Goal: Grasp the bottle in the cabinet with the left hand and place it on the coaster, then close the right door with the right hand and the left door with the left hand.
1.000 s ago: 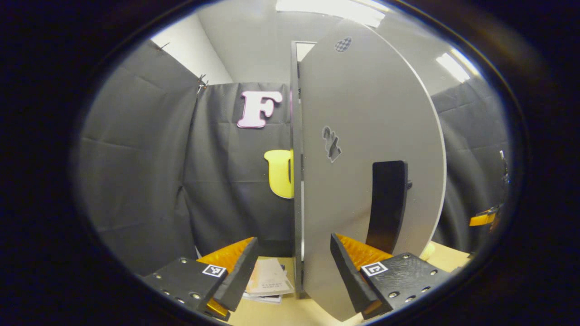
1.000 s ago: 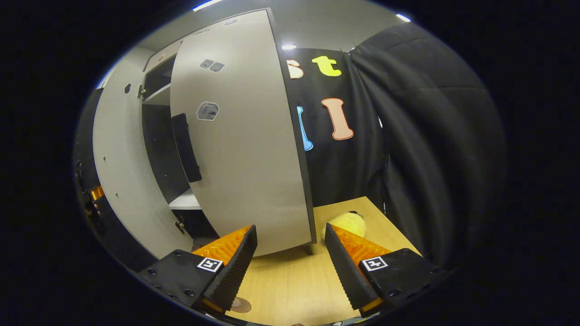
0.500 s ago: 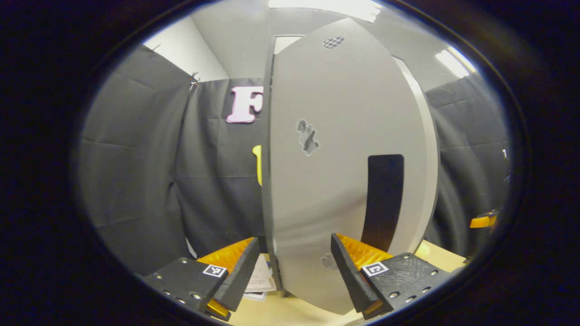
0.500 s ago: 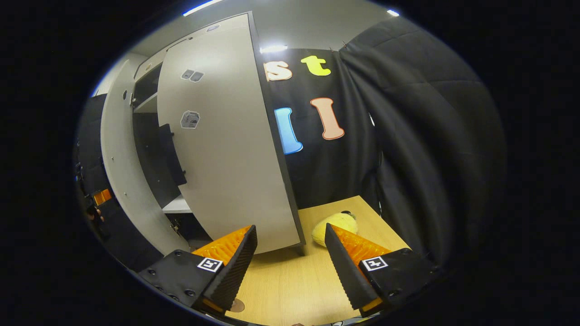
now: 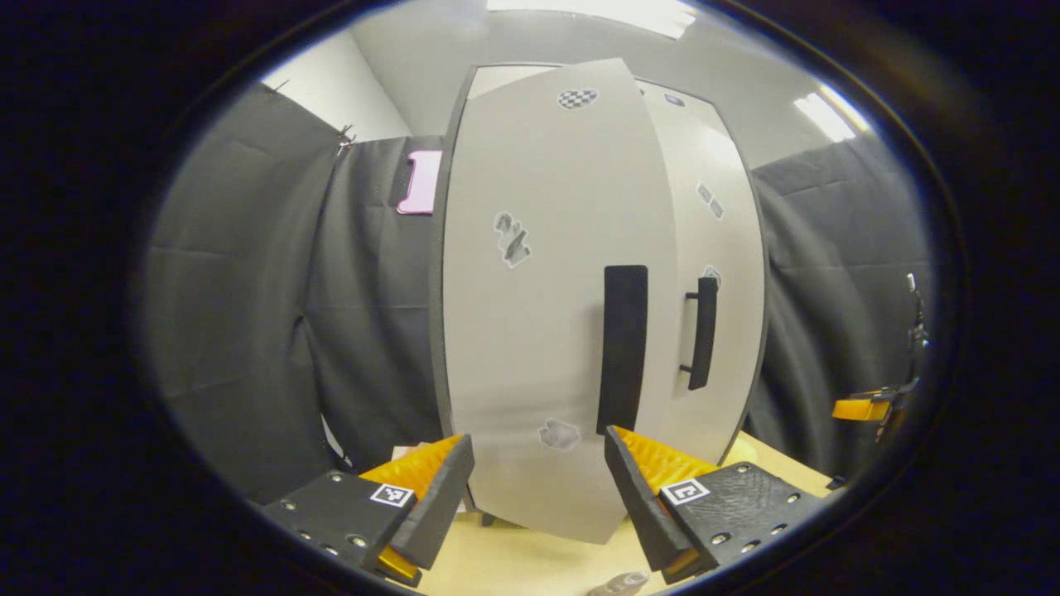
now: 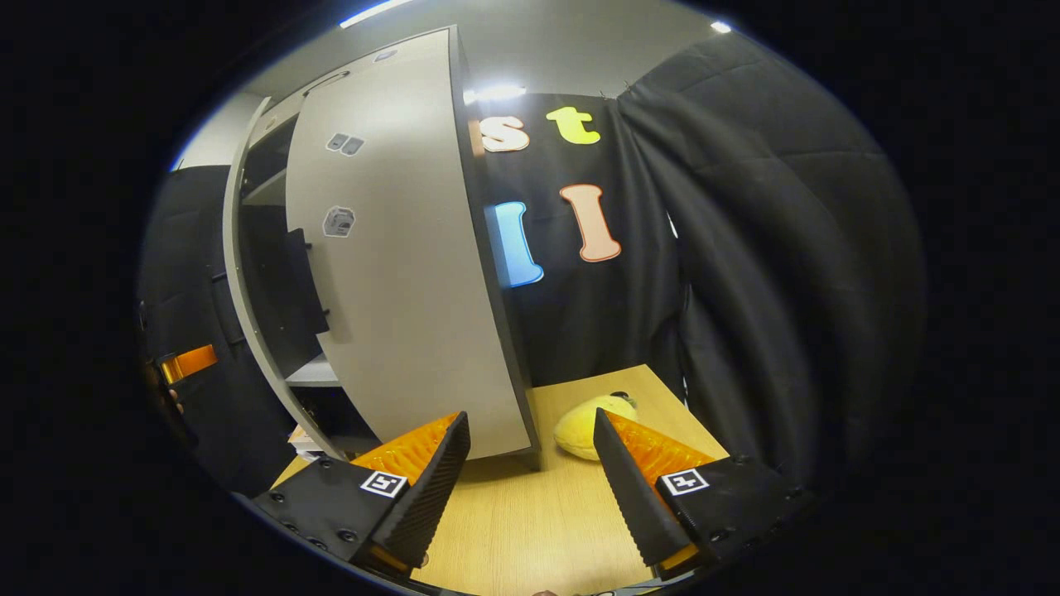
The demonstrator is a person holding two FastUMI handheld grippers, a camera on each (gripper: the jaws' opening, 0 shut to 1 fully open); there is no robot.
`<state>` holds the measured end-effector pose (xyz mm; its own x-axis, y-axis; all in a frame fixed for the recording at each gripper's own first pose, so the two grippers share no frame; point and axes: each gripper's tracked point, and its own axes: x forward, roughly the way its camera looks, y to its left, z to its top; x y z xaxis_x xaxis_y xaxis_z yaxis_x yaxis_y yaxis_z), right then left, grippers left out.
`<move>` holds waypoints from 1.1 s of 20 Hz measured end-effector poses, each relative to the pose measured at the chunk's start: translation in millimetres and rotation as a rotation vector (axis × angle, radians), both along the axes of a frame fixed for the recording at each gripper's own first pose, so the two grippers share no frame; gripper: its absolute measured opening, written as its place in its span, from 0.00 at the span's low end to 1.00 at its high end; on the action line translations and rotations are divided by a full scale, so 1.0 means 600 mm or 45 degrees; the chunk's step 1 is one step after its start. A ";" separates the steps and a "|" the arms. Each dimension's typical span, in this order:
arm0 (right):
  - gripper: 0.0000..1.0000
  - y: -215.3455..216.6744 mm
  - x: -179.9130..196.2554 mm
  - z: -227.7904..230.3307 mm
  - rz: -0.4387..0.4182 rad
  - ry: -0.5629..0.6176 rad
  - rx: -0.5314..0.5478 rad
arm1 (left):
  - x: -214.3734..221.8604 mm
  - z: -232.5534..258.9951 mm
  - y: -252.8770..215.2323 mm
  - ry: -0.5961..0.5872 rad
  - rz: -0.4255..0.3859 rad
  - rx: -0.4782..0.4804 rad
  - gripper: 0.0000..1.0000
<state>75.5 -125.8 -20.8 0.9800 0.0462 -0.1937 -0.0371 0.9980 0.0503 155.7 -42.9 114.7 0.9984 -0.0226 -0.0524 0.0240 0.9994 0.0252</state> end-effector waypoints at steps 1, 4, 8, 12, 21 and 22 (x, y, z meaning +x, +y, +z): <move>0.96 0.002 0.004 0.005 0.012 -0.003 -0.011 | -0.009 0.002 0.002 -0.009 0.014 -0.025 0.99; 0.96 0.003 0.013 0.031 0.022 -0.060 -0.061 | -0.039 0.024 0.011 -0.066 0.062 -0.101 0.85; 0.95 0.007 0.037 0.039 0.039 -0.109 -0.109 | -0.081 0.053 0.027 -0.163 0.147 -0.165 0.99; 0.92 0.027 0.038 0.066 0.109 -0.167 -0.090 | -0.125 0.070 0.041 -0.209 0.259 -0.185 0.98; 0.96 0.056 -0.013 0.034 0.282 -0.126 -0.145 | -0.211 0.090 0.025 -0.251 0.463 -0.116 0.98; 0.96 0.052 -0.020 0.027 0.296 -0.120 -0.161 | -0.215 0.082 0.025 -0.235 0.487 -0.115 0.92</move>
